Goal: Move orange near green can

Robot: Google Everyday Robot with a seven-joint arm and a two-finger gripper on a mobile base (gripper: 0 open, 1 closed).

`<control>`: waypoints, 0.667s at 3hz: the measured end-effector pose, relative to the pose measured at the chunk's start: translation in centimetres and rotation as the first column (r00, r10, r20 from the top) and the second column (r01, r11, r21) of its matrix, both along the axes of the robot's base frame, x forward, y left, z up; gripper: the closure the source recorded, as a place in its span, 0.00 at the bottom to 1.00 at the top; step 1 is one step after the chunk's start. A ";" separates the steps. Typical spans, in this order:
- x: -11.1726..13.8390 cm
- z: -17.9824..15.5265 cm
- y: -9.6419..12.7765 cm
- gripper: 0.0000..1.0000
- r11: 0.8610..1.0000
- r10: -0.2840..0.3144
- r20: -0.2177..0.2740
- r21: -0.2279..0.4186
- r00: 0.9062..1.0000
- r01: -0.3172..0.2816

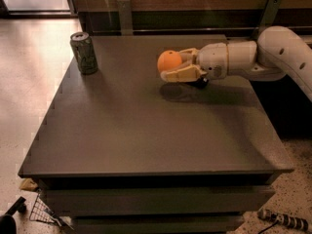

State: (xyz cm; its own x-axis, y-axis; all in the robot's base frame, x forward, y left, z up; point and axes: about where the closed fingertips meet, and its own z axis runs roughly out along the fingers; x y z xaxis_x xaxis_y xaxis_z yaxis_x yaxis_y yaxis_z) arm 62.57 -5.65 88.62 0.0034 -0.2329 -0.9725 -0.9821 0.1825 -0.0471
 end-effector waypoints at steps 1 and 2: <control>4.3 -0.8 4.7 1.00 1.000 -0.017 -0.036 0.012 0.999 0.018; 7.4 -3.2 9.9 1.00 1.000 0.005 -0.085 0.013 0.996 -0.003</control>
Offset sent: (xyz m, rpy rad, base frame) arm 0.1011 0.1326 -0.0488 0.0156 0.1236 0.0052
